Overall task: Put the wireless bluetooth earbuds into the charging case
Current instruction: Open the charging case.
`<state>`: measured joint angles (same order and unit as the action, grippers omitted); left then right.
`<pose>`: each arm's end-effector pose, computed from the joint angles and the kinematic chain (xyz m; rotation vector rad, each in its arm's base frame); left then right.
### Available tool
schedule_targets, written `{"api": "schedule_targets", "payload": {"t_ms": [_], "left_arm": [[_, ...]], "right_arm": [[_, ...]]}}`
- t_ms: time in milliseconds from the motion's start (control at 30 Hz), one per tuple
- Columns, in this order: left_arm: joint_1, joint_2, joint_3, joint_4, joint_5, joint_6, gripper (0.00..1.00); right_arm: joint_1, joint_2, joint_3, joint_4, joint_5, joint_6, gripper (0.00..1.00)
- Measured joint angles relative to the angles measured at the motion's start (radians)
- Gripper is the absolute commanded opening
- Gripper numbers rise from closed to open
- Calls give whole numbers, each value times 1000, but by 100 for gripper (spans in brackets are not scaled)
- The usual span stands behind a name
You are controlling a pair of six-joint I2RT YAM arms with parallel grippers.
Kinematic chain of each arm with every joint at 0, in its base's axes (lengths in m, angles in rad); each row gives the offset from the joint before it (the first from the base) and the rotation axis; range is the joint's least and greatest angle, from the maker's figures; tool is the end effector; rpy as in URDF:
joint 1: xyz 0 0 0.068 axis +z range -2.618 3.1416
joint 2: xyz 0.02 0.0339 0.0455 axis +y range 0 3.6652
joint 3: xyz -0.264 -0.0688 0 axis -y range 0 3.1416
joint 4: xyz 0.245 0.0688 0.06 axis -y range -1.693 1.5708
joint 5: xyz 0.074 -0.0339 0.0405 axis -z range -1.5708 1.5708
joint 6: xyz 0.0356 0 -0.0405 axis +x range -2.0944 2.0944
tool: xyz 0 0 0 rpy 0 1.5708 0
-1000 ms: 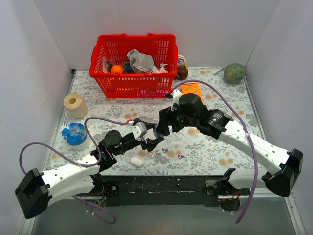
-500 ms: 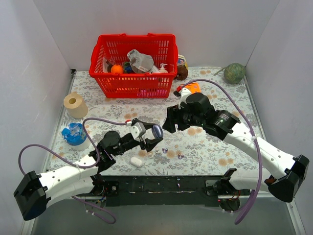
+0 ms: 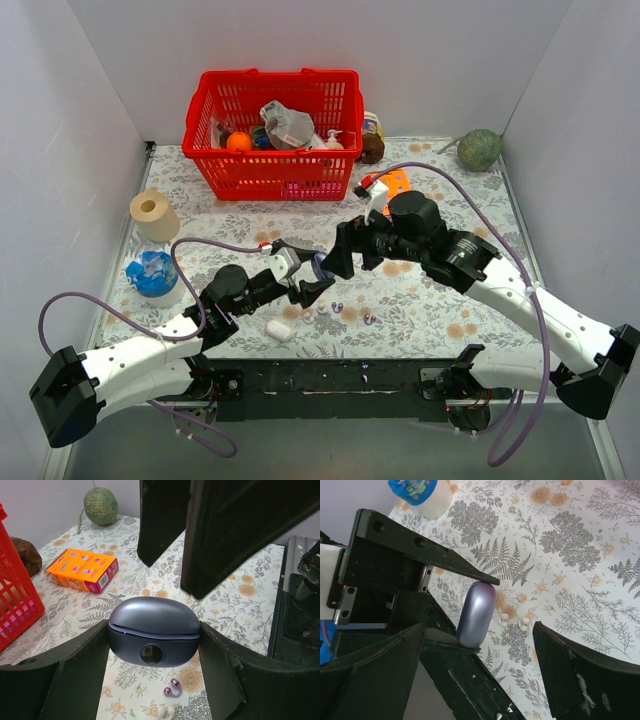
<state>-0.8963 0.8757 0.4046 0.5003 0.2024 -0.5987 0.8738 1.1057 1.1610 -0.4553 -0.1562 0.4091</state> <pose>0.1226 -0.1648 0.2617 0.4264 1.6494 -1.3122 0.1520 0.1902 0.3804 -0.5895 2.0182 0.9645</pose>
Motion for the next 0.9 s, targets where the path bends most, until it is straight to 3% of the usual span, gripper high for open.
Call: {"api": "schedule_targets", "payload": {"t_ms": [267,900], "left_arm": [[-1,14,18,1,0,0,0],[-3,0,18,-9,-8,0,0]], "right_arm": [[13,107,8,-48,-4,-16,91],[12,79,8,-67,39,13,80]]}}
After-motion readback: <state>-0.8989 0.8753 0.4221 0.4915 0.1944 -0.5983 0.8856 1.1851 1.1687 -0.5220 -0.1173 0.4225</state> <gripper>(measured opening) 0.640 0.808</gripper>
